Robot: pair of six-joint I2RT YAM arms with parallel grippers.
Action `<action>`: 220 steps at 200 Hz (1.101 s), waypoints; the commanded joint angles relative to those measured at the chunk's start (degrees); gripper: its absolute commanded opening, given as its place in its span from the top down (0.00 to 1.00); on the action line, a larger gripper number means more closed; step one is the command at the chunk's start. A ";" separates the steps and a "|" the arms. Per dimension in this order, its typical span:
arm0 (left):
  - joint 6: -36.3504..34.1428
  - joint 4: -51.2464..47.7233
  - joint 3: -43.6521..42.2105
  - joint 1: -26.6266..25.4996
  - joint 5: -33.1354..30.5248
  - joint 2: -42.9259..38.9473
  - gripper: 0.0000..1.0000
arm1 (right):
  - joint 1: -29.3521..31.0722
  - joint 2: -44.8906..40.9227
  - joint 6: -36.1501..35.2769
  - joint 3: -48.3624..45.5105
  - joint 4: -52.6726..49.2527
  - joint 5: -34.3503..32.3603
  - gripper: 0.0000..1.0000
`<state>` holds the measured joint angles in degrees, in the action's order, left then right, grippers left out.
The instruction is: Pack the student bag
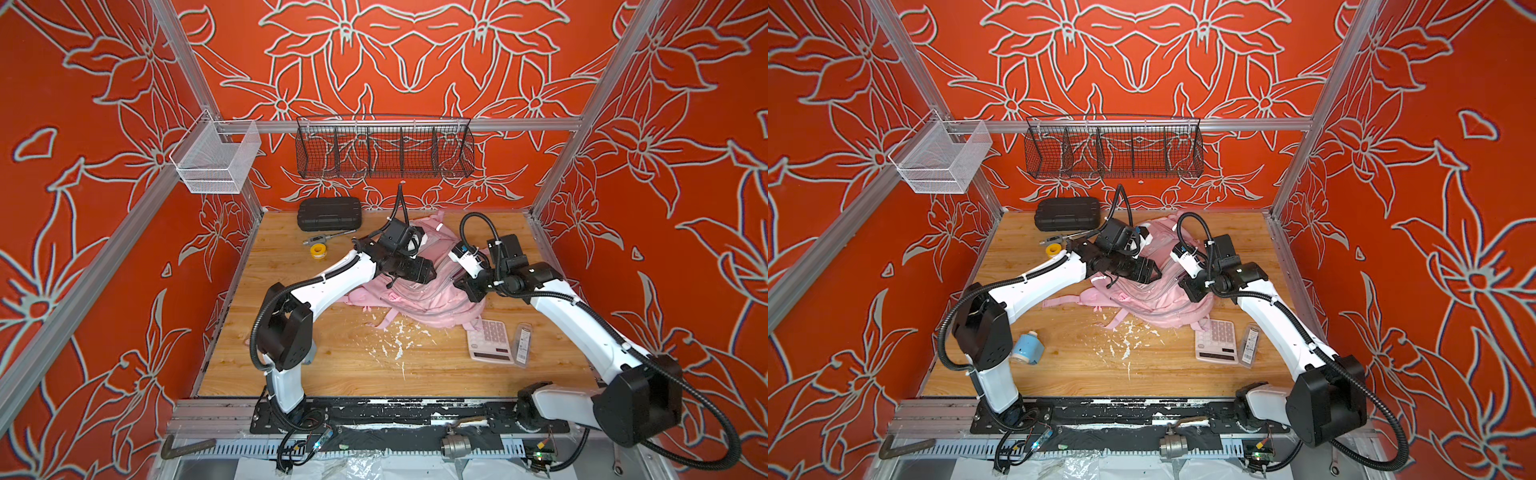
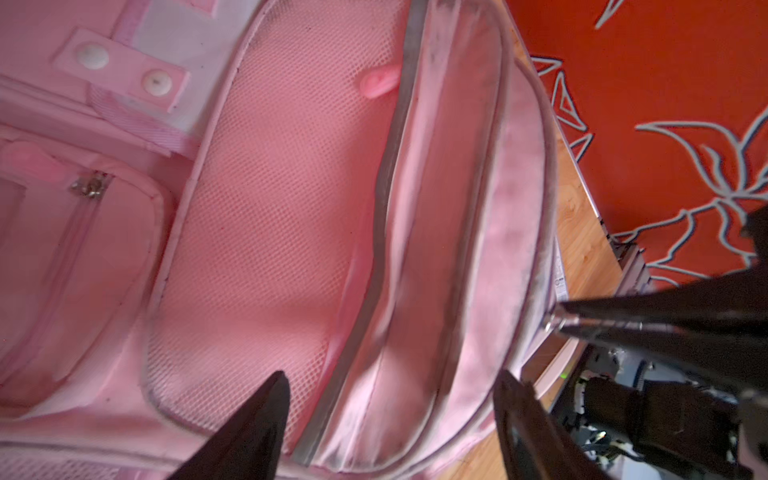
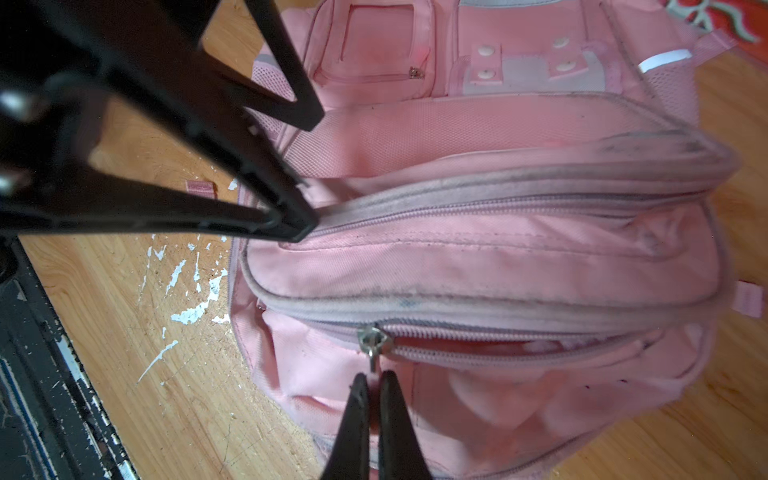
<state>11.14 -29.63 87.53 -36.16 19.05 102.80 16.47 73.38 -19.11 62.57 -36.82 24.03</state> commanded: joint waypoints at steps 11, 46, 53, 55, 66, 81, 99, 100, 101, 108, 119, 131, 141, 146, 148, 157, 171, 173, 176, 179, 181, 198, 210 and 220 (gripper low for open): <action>-16.05 0.33 -4.50 -2.06 -5.25 -3.57 0.20 | -1.24 0.13 -2.44 4.55 -0.16 2.94 1.00; -18.49 -2.01 -1.16 -2.39 -9.53 -0.15 0.20 | -1.38 0.74 -2.77 6.10 -0.92 2.87 1.00; -18.47 -2.17 -0.41 -2.34 -9.75 0.80 0.22 | -1.44 0.86 -2.82 6.41 -1.19 2.87 1.00; -18.51 -2.25 -0.11 -2.38 -9.74 0.99 0.22 | -1.42 0.81 -2.85 6.49 -1.23 2.86 1.00; -17.79 -2.34 1.27 -2.38 -10.70 2.54 0.26 | -1.44 0.86 -2.86 6.86 -1.54 2.69 1.00; -17.51 -3.39 3.65 -2.32 -10.47 4.45 0.35 | -1.44 0.98 -3.11 7.29 -2.32 2.03 1.00; -17.11 -4.04 5.32 -2.30 -9.77 5.86 0.52 | -1.78 1.22 -3.60 7.70 -2.99 1.59 1.00; -17.07 -4.04 5.44 -2.27 -9.75 5.93 0.53 | -1.83 1.23 -3.58 7.72 -2.99 1.57 1.00; -17.05 -4.08 5.49 -2.30 -9.74 6.01 0.54 | -1.85 1.23 -3.57 7.74 -3.00 1.56 1.00; -16.79 -4.33 5.84 -2.29 -9.52 6.46 0.65 | -2.02 1.31 -3.48 7.90 -3.00 1.53 1.00; -16.24 -5.43 6.65 -2.31 -8.71 6.92 0.83 | -2.47 1.56 -3.39 8.32 -2.99 1.14 1.00; -14.11 -6.93 7.45 -2.25 -7.64 6.90 0.97 | -3.30 2.16 -3.20 9.07 -3.08 0.72 1.00; -11.32 -8.41 8.08 -2.16 -5.54 6.56 1.00 | -4.27 2.90 -3.03 9.83 -3.25 0.45 1.00; -9.49 -8.66 8.16 -2.12 -4.32 6.27 1.00 | -4.81 3.30 -3.03 10.35 -3.39 0.38 1.00; -8.68 -8.79 8.16 -2.10 -3.94 6.11 1.00 | -5.12 3.51 -3.03 10.46 -3.42 0.35 1.00; -4.45 -8.76 8.10 -2.08 -1.30 5.61 1.00 | -6.03 4.46 -3.35 11.21 -3.35 0.20 1.00; 2.97 -6.43 7.43 -2.07 3.84 5.05 1.00 | -6.93 6.10 -4.46 13.04 -3.82 -0.63 1.00; 3.43 -5.97 7.38 -2.07 4.36 5.06 1.00 | -7.03 6.32 -4.62 13.24 -3.93 -0.87 1.00; 5.77 -5.30 7.20 -2.09 4.95 5.10 1.00 | -7.06 6.70 -4.84 13.74 -4.15 -1.20 1.00; 7.59 -4.47 6.96 -2.07 5.48 5.06 1.00 | -7.11 7.02 -5.14 14.14 -4.39 -1.63 1.00; 8.75 -3.77 6.85 -2.07 5.72 5.15 1.00 | -7.10 7.27 -5.34 14.44 -4.60 -1.89 1.00; 16.76 1.97 6.82 -1.89 8.42 6.20 1.00 | -7.11 8.65 -6.62 16.16 -5.94 -3.59 1.00; 20.97 5.27 8.26 -1.52 9.94 7.59 1.00 | -7.08 8.67 -7.05 16.62 -6.61 -3.42 1.00; 23.16 6.78 10.57 -1.24 10.66 9.06 1.00 | -7.03 8.07 -7.29 16.47 -6.87 -2.61 1.00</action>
<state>21.04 -29.71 94.52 -37.78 22.31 109.08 9.67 82.08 -24.10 76.69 -43.90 21.41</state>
